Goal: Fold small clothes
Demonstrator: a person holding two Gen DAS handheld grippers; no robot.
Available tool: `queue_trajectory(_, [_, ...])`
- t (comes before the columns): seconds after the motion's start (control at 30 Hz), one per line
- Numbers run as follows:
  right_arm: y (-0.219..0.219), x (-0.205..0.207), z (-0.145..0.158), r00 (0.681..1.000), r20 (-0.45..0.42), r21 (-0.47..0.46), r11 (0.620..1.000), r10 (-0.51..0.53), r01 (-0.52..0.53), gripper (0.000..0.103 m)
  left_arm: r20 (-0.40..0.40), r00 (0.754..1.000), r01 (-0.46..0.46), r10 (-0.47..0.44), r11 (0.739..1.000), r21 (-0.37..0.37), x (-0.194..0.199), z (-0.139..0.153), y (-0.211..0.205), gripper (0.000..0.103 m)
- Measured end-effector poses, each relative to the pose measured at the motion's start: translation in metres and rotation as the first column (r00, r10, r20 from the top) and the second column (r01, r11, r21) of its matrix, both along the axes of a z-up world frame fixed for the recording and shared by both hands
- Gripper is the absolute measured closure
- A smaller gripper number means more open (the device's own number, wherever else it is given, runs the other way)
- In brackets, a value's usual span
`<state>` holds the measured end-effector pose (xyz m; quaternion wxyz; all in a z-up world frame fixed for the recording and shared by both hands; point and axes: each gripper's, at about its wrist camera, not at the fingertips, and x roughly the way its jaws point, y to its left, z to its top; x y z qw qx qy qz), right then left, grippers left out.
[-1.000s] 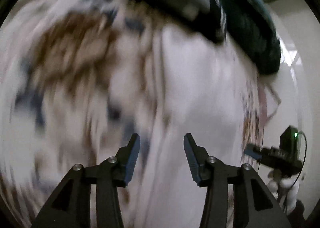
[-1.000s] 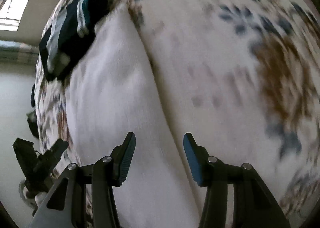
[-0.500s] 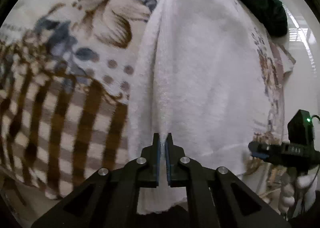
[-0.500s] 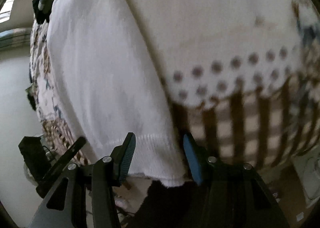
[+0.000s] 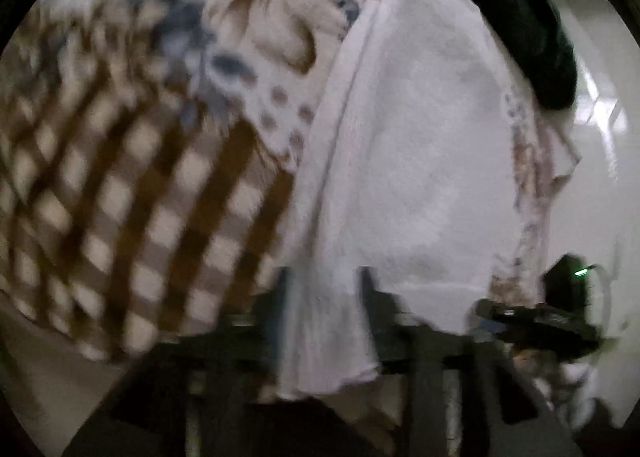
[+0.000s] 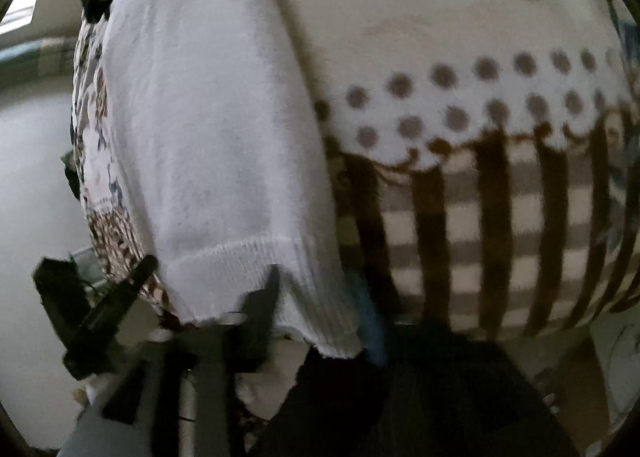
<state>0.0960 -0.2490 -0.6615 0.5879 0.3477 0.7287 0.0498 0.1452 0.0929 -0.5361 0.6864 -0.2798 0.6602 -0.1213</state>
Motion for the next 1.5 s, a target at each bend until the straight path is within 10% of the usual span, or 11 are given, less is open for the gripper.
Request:
queue_trajectory(0.2, [0.001,-0.011,-0.036,0.998,-0.049,0.126,0.991,-0.043,0.049,0.045,-0.061,0.998,0.002,-0.005,0.998,-0.058,-0.002,-0.029,-0.013,0.043])
queue_trajectory(0.23, [0.002,-0.012,-0.037,0.997,-0.050,0.133,0.989,-0.054,0.060,0.045,-0.047,0.999,0.021,-0.023,0.999,-0.039,-0.001,-0.024,-0.018,0.051])
queue_trajectory(0.27, [0.005,-0.012,-0.038,0.997,-0.046,0.143,0.988,-0.058,0.064,0.050,-0.036,0.999,0.040,-0.041,0.999,-0.026,0.000,-0.020,-0.027,0.091])
queue_trajectory(0.3, [0.007,-0.011,-0.036,0.998,-0.039,0.148,0.987,-0.051,0.056,0.070,-0.020,0.997,0.069,-0.069,0.997,-0.023,0.000,-0.013,-0.033,0.093])
queue_trajectory(0.57, [0.006,-0.003,0.022,0.992,0.085,0.257,0.964,-0.092,0.067,0.089,0.020,0.999,-0.038,0.043,0.978,-0.205,0.022,0.046,-0.022,0.094])
queue_trajectory(0.73, [-0.017,0.042,0.077,0.966,0.209,0.282,0.955,-0.150,0.087,0.089,0.071,0.980,-0.146,0.185,0.916,-0.373,0.091,0.085,-0.015,0.094])
queue_trajectory(1.03, [-0.037,0.254,0.121,0.879,0.436,0.186,0.975,-0.193,0.122,0.089,0.098,0.946,-0.227,0.309,0.848,-0.478,0.290,0.074,-0.026,0.092])
queue_trajectory(1.2, [-0.037,0.353,0.087,0.875,0.427,0.165,0.972,-0.226,0.170,0.085,0.020,0.926,-0.311,0.377,0.792,-0.526,0.367,0.037,-0.014,0.054])
queue_trajectory(1.3, [-0.039,0.380,0.074,0.887,0.377,0.198,0.958,-0.268,0.205,0.055,0.049,0.923,-0.308,0.383,0.806,-0.505,0.369,0.039,0.004,0.044])
queue_trajectory(1.4, [-0.054,0.374,0.085,0.858,0.400,0.243,0.940,-0.323,0.241,0.040,0.146,0.936,-0.247,0.320,0.894,-0.373,0.362,0.049,0.012,0.044])
queue_trajectory(1.5, [-0.056,0.370,0.089,0.882,0.417,0.077,0.975,-0.219,0.206,0.040,0.255,0.961,-0.075,0.111,0.986,-0.147,0.371,0.054,-0.010,0.044])
